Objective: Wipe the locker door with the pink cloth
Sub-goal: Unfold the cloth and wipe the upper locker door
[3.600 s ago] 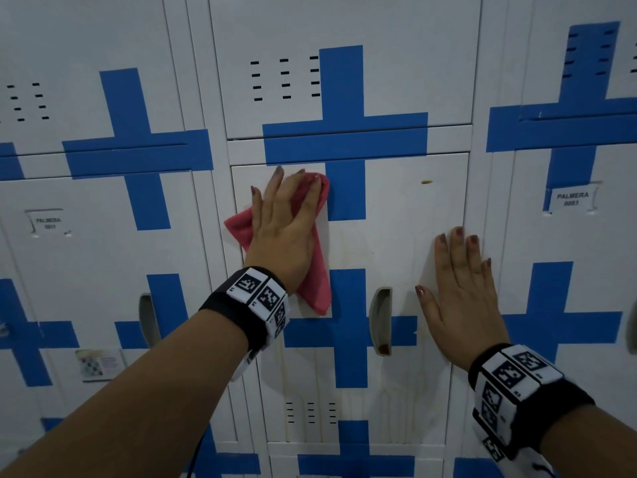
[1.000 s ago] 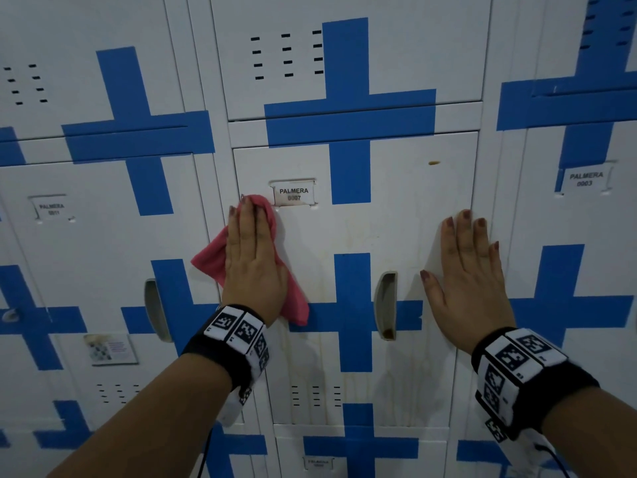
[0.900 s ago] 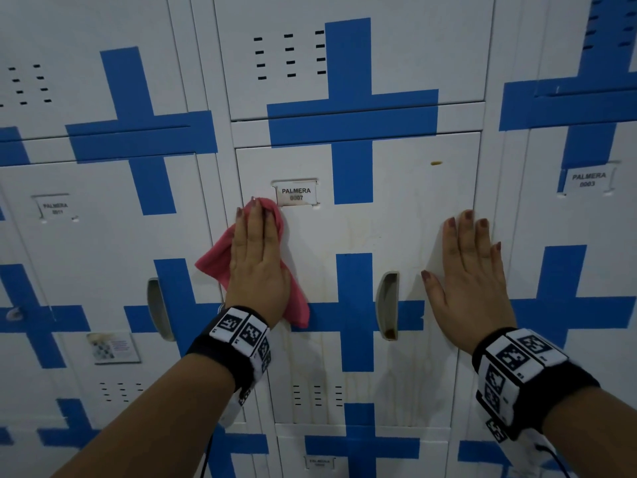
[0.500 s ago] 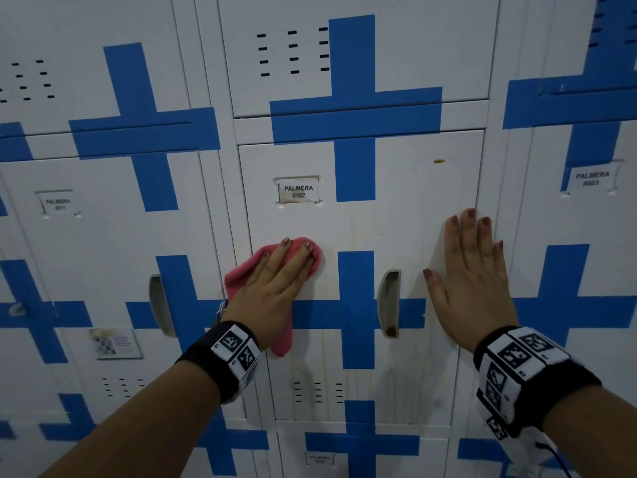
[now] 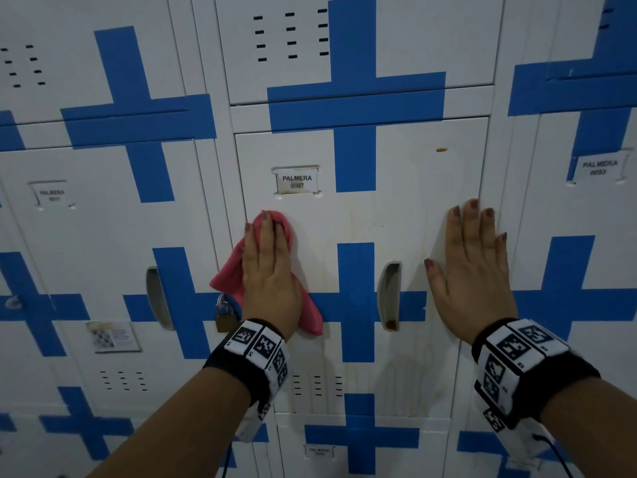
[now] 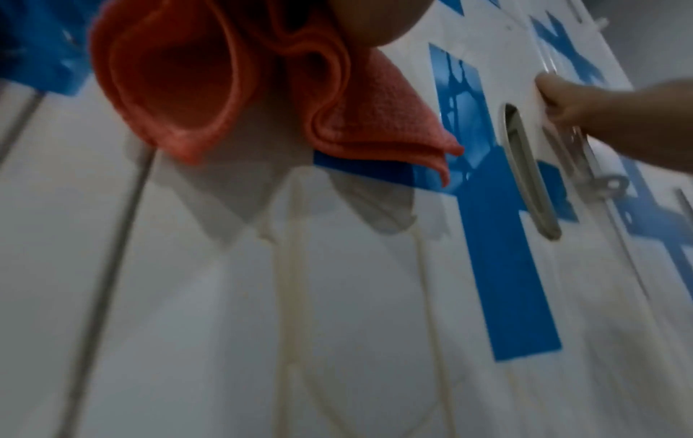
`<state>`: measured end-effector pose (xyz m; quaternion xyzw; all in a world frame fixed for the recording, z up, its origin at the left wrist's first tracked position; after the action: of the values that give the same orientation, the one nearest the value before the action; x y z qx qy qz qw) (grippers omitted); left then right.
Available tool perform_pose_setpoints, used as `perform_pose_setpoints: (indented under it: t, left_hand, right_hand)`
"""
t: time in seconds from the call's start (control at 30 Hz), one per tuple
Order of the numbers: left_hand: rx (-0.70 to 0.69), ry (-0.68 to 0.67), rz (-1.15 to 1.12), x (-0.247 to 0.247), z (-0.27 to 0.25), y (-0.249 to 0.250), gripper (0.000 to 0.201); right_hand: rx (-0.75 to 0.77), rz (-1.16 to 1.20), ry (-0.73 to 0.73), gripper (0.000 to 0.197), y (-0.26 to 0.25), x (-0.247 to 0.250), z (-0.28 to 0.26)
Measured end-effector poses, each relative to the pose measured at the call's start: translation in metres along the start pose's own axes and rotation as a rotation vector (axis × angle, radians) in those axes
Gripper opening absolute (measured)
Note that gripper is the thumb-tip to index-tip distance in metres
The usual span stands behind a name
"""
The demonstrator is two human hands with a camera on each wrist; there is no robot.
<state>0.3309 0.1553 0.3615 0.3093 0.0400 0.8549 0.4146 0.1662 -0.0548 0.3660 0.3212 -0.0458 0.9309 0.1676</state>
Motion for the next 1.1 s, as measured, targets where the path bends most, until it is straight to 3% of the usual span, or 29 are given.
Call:
perform_pose_setpoints:
  t: [0.1, 0.37, 0.5, 0.57, 0.67, 0.87, 0.93, 1.1]
  left_hand:
    - [-0.098, -0.001, 0.031, 0.000, 0.000, 0.007, 0.094]
    - [-0.440, -0.180, 0.255, -0.014, -0.013, 0.025, 0.130]
    - [-0.564, -0.155, 0.303, -0.017, -0.017, 0.030, 0.125]
    - [-0.508, -0.156, 0.270, -0.016, -0.017, 0.030, 0.125]
    - [-0.245, -0.151, 0.089, -0.016, -0.015, 0.027, 0.115]
    - [0.082, 0.017, -0.092, -0.013, -0.008, 0.032, 0.092]
    - [0.068, 0.023, -0.067, -0.012, -0.007, 0.034, 0.095]
    - [-0.238, -0.072, 0.044, -0.013, -0.010, 0.037, 0.107]
  right_hand:
    - [0.001, -0.003, -0.010, 0.070, 0.000, -0.001, 0.000]
    - [0.002, 0.007, -0.012, 0.070, 0.000, 0.000, 0.000]
    - [0.003, 0.014, -0.013, 0.070, 0.001, 0.000, 0.000]
    - [0.007, 0.019, -0.015, 0.069, 0.001, 0.001, -0.001]
    - [0.013, 0.027, -0.011, 0.069, 0.001, 0.002, -0.001]
    - [0.015, 0.030, -0.010, 0.069, 0.002, 0.003, -0.001]
    - [0.015, 0.032, -0.007, 0.069, 0.002, 0.003, -0.001]
    - [0.013, 0.039, -0.004, 0.070, 0.002, 0.003, -0.001]
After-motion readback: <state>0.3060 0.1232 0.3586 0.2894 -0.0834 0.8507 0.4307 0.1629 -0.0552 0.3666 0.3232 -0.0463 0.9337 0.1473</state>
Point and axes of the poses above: each hand's wrist, its own z-axis towards the middle knuckle, its own x-axis out of the back of the hand, y = z × x, the point moved 6 cm from there along z, towards the middle knuckle, and after that the axes turned 9 degrees about x, right-handed, at the moved point
